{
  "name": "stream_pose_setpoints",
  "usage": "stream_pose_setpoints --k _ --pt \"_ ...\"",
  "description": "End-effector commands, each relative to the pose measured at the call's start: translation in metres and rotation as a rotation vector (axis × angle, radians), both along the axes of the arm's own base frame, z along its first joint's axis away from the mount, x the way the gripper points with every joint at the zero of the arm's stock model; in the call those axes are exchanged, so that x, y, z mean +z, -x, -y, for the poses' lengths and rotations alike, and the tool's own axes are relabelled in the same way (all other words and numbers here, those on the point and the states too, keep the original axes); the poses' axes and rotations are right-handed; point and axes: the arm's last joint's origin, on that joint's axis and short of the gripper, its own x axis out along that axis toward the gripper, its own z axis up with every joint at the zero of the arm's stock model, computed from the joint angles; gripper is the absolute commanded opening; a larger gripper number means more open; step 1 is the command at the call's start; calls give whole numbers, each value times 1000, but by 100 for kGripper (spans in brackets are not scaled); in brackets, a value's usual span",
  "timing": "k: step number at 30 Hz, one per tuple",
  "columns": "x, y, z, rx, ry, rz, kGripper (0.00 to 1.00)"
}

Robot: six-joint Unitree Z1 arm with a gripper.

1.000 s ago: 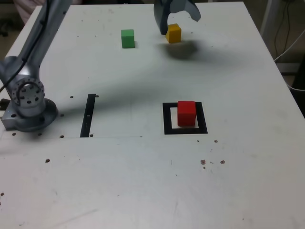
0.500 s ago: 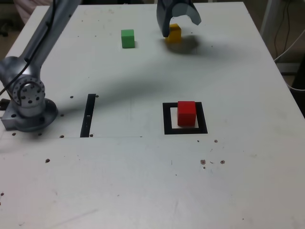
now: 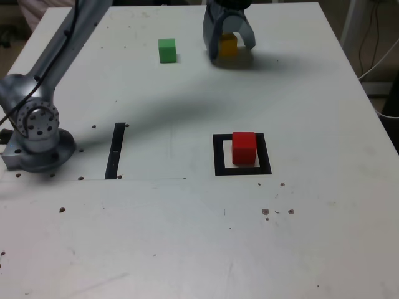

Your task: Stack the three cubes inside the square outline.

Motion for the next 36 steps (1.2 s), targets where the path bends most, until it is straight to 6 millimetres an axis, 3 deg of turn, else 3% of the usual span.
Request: stream_pose_setpoints --k 1,10,22,31,36 --pt "-1 -1 0 -5 -3 -1 67" --pt "1 -3 -1 -10 -28 -2 59" --pt "0 -7 0 -38 -50 1 42" --pt "7 -12 5 -95 -67 8 39" --pt "24 -14 20 -139 -105 -1 39"
